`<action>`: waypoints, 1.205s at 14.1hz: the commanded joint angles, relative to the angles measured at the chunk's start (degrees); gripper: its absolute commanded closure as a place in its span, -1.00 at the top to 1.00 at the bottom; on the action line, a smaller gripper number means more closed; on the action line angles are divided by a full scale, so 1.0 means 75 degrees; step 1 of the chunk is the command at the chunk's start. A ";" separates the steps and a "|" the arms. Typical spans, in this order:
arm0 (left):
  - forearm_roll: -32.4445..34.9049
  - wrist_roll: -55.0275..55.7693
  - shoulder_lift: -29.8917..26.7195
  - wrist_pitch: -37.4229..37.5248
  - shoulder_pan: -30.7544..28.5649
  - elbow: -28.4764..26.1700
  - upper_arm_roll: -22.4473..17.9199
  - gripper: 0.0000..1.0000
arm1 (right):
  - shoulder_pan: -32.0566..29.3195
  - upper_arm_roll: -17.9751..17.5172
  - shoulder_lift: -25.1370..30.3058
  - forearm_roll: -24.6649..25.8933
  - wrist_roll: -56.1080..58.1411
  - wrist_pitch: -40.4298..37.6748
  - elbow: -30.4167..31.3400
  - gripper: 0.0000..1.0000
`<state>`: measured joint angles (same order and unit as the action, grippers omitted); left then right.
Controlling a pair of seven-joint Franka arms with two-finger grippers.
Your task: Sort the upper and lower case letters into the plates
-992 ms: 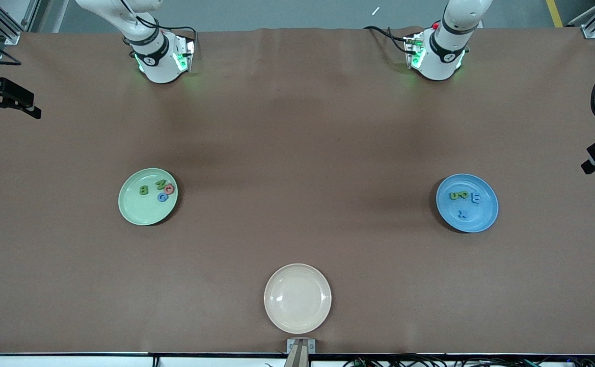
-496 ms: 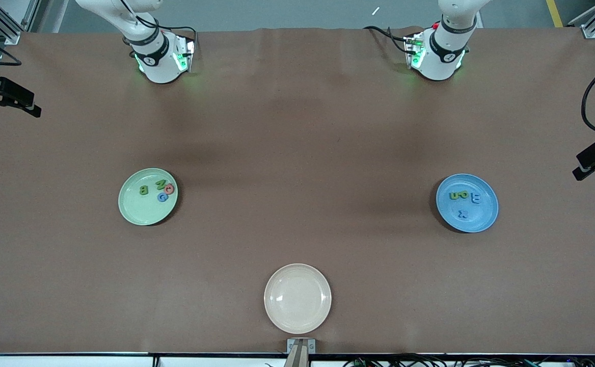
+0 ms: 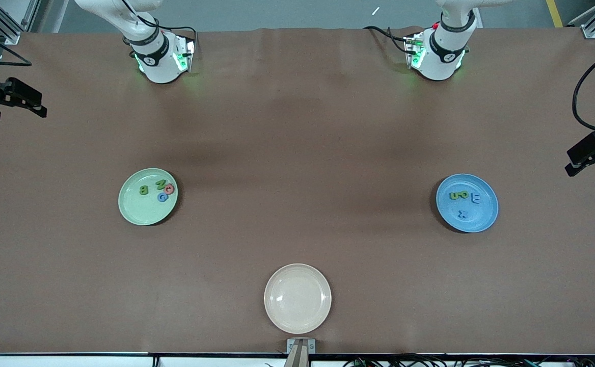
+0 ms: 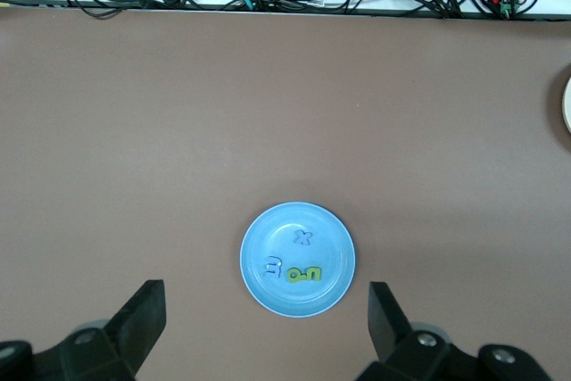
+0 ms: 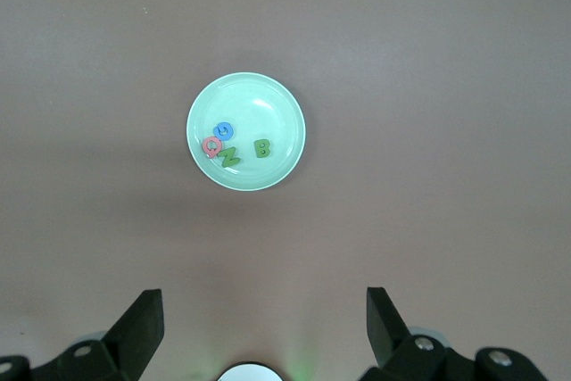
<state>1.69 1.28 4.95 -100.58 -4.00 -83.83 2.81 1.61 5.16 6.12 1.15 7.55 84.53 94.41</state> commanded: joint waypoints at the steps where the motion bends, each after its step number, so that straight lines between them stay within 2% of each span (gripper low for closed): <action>1: -0.0131 -0.0147 -0.0074 0.0157 0.0065 0.0044 -0.0106 1.00 | -0.0097 0.0003 0.0263 0.0011 -0.0034 0.0096 0.0303 1.00; 4: -0.0143 -0.0147 -0.0074 0.0157 0.0123 0.0044 -0.0140 1.00 | -0.0295 0.0015 0.0263 -0.0176 0.0035 0.0026 0.0350 1.00; 8: -0.0143 -0.0147 -0.0085 0.0157 0.0450 0.0044 -0.0503 1.00 | -0.0682 0.0027 0.0251 -0.0341 0.0106 0.0108 0.0362 1.00; 13: -0.0143 -0.0147 -0.0085 0.0157 0.0580 0.0032 -0.0621 1.00 | -0.0415 -0.0067 0.0263 -0.0341 0.0107 0.0096 0.0327 1.00; 17: -0.0260 -0.0147 -0.0354 0.0122 0.0522 -0.0295 -0.0598 1.00 | -0.0249 -0.0067 0.0251 -0.0341 0.0106 0.0119 0.0327 1.00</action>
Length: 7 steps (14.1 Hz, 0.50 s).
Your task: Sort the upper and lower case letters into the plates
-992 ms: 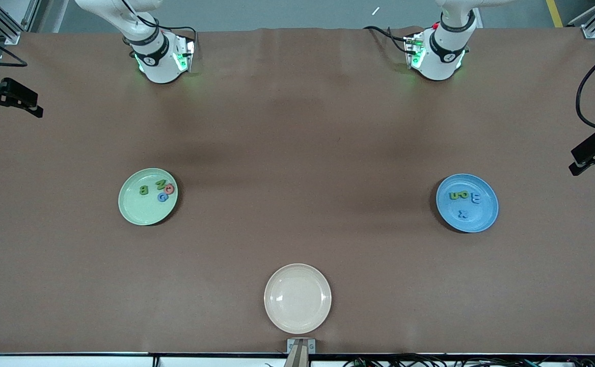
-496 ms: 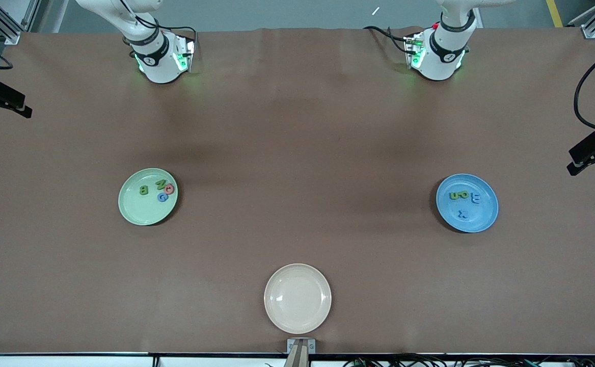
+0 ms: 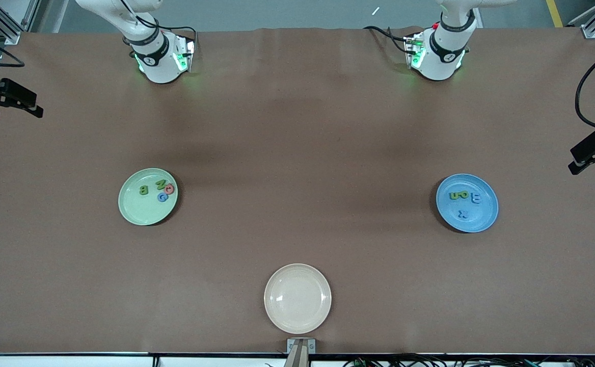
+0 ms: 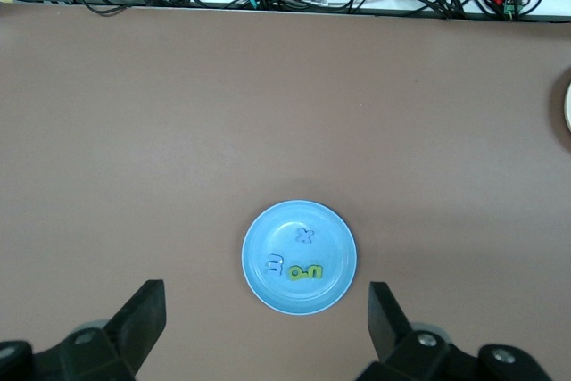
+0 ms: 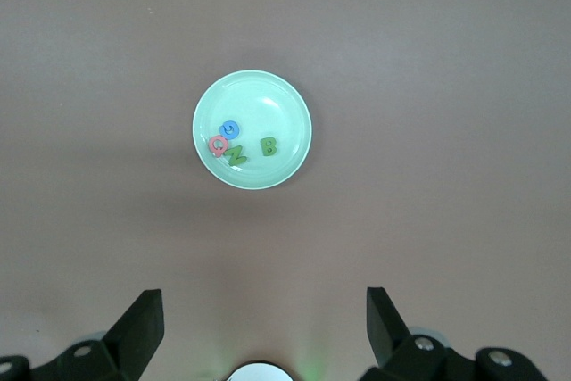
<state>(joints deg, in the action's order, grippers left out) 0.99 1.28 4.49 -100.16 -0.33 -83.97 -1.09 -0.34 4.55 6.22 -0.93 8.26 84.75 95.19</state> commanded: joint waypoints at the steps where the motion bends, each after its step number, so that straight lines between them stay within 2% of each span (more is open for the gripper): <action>1: -0.0167 -0.0147 -0.0387 0.0042 0.0033 -0.0347 -0.0066 1.00 | 0.0010 0.0026 0.0237 -0.0064 0.0012 0.0091 0.0222 1.00; 7: -0.0202 -0.0099 -0.0867 -0.0040 -0.0002 -0.0944 0.0087 1.00 | -0.0061 0.0061 0.0014 -0.0169 -0.0023 0.0009 -0.0281 1.00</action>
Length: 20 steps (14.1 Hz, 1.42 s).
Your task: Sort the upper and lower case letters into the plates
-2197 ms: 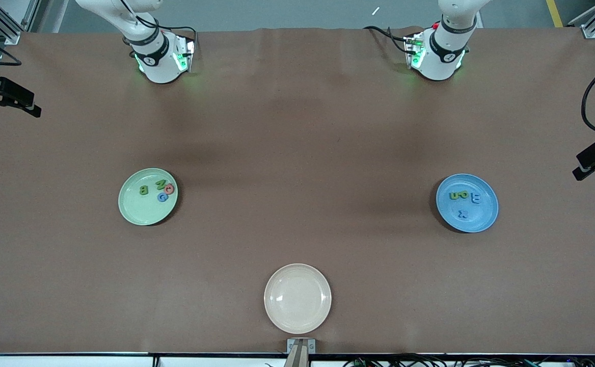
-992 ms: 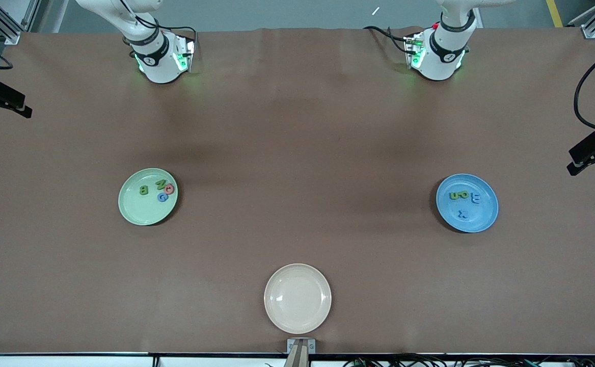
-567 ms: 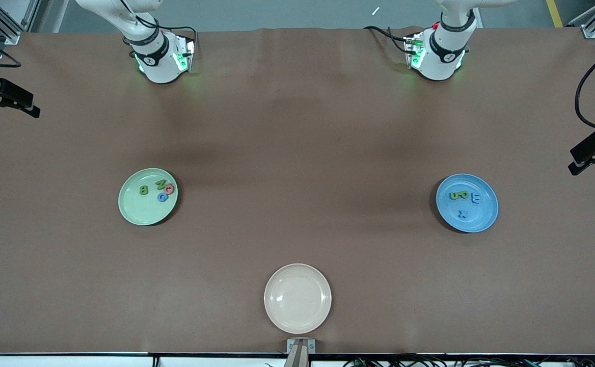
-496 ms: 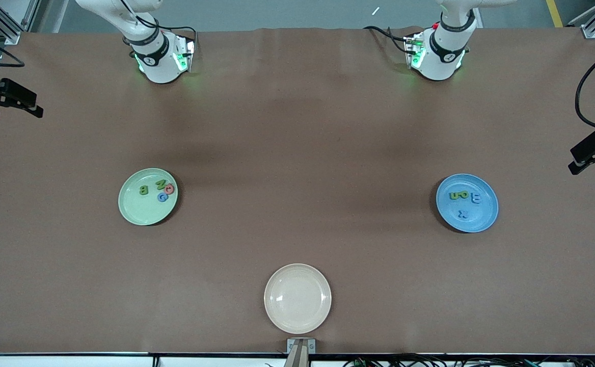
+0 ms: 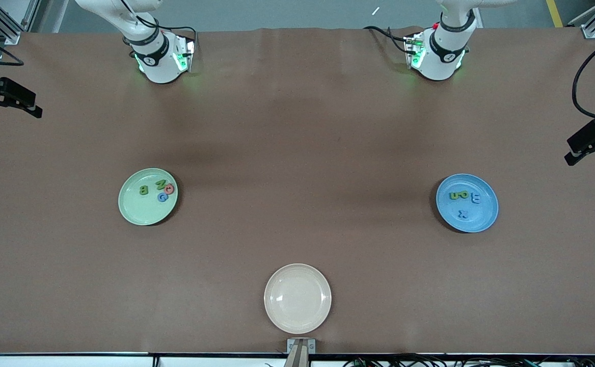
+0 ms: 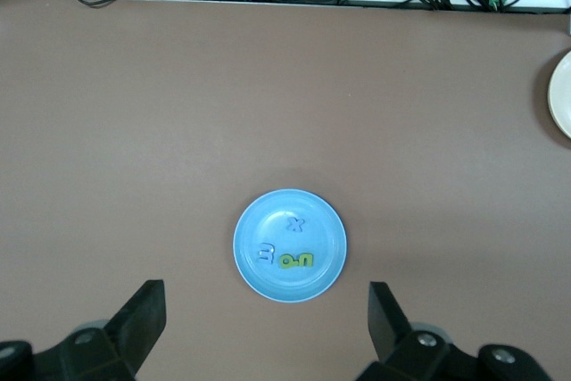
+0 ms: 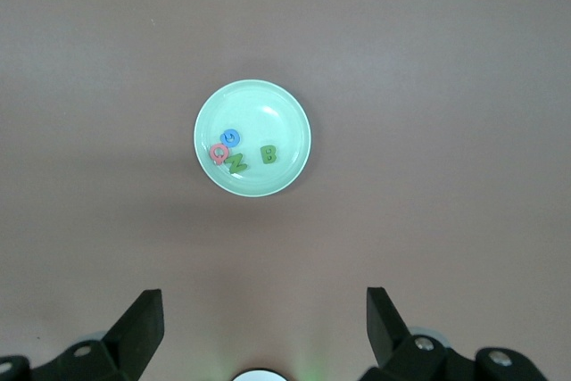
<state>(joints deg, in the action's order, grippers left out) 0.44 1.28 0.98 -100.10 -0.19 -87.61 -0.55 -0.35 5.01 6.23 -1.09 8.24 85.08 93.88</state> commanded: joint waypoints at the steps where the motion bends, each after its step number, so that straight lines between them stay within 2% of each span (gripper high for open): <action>1: -0.0129 -0.0111 -0.0400 0.0021 -0.0045 -0.0459 0.0015 1.00 | -0.0082 0.0012 0.0013 -0.0159 -0.0010 -0.0036 -0.0096 1.00; 6: -0.0117 -0.0159 -0.0377 0.0583 0.0001 -0.0377 0.0015 1.00 | -0.0106 0.0024 -0.0338 -0.0323 -0.0009 -0.0211 -0.0565 1.00; 20: -0.0129 -0.0170 -0.0365 0.1334 -0.0022 -0.0271 0.0015 1.00 | -0.0012 -0.0012 -0.0221 0.0005 0.0131 0.0070 -0.0225 1.00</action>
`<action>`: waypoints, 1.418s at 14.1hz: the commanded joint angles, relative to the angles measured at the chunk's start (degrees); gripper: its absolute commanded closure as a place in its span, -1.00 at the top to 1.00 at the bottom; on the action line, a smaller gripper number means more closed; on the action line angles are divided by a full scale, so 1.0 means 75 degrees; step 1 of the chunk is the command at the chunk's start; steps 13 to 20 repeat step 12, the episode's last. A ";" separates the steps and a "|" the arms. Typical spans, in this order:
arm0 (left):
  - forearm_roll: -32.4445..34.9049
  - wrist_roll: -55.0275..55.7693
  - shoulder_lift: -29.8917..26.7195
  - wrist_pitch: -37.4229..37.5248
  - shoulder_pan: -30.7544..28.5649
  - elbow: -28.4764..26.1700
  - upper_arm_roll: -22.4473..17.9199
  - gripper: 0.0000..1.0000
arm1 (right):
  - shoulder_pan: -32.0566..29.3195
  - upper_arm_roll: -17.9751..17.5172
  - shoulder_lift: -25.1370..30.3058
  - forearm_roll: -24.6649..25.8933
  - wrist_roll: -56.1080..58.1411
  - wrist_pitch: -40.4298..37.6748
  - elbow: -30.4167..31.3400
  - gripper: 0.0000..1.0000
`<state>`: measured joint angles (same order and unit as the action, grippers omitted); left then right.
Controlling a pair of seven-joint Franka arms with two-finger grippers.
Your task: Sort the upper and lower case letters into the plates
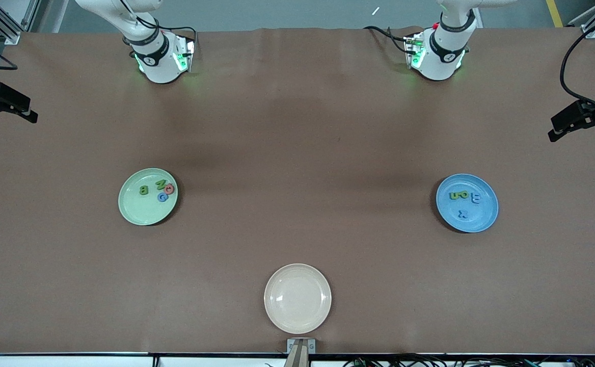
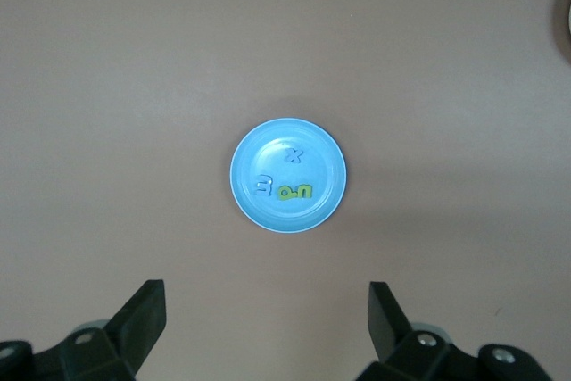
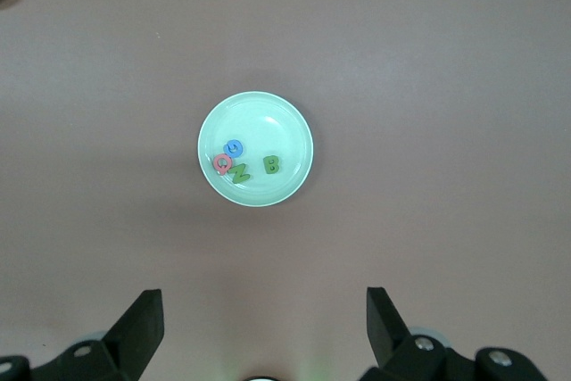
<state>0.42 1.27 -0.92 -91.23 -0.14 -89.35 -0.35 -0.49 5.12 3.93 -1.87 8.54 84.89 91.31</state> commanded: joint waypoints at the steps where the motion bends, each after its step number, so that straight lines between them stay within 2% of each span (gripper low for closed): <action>1: -0.0126 -0.0170 -0.0112 0.0222 -0.0029 -0.0040 -0.0001 1.00 | 0.0007 -0.0026 0.0085 0.0109 0.0092 0.0096 0.0118 1.00; 20: -0.0126 -0.0181 -0.0101 0.0269 -0.0029 -0.0052 -0.0012 1.00 | 0.0007 -0.0038 0.0120 0.0238 0.0092 0.0178 0.0153 1.00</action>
